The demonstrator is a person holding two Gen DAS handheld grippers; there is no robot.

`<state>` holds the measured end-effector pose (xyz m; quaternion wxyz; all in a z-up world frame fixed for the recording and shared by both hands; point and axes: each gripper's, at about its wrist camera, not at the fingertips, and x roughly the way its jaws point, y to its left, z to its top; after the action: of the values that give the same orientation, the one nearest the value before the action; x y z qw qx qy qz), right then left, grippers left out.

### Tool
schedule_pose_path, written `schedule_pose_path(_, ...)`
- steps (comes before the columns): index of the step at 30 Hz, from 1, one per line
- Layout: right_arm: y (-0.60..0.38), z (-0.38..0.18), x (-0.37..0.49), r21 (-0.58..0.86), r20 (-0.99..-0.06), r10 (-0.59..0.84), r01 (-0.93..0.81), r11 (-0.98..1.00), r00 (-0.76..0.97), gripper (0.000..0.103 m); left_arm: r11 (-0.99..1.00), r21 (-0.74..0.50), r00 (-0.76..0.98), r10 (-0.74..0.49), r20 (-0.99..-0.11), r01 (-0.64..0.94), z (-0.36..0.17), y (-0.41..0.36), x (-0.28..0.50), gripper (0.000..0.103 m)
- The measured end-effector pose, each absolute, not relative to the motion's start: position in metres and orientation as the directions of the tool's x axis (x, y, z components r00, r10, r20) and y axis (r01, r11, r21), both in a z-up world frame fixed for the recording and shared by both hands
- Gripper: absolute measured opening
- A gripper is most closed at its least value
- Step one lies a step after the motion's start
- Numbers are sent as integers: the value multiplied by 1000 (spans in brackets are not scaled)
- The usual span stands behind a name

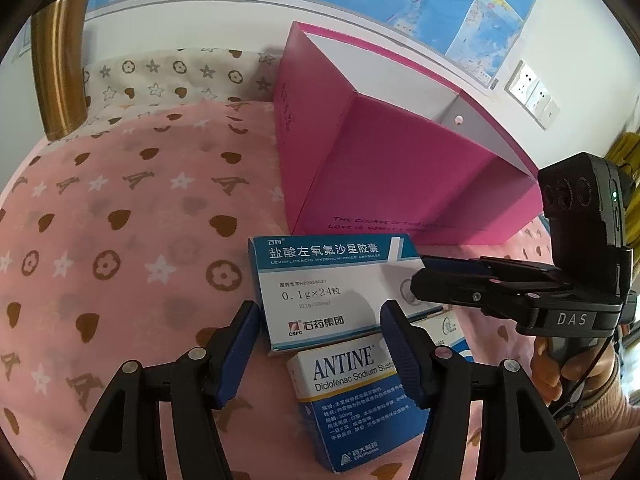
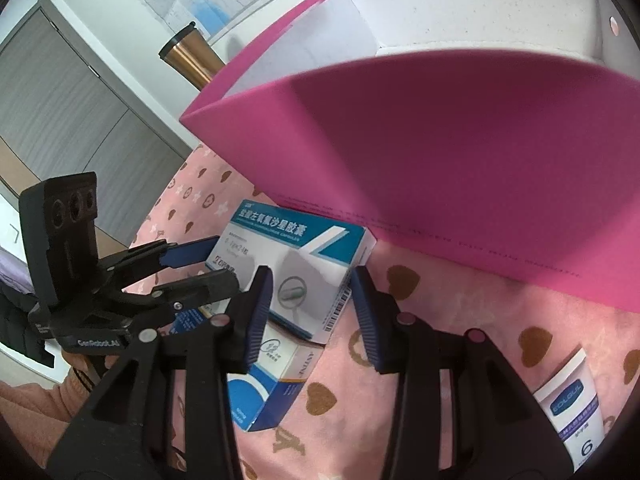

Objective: Organize rigid objects
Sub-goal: 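Move the right gripper to the blue-and-white medicine carton, then grip the medicine carton edge with the right gripper and lift it, then carry the carton over the box and open the right gripper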

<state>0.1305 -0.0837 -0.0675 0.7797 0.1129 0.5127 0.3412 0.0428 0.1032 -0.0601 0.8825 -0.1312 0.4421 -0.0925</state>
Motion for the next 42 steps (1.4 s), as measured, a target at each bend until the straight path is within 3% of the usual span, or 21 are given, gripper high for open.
schedule_pose_path(27,-105,20,85,416,-636,660,-544,729,400,44,965,-213,745,-252,-618,150,25,75,5,63)
schedule_pose_path(42,-112,42,126,400,-606,657,-541,740,449,44,971,-151,779,-239,-580,186,55,71,44,63)
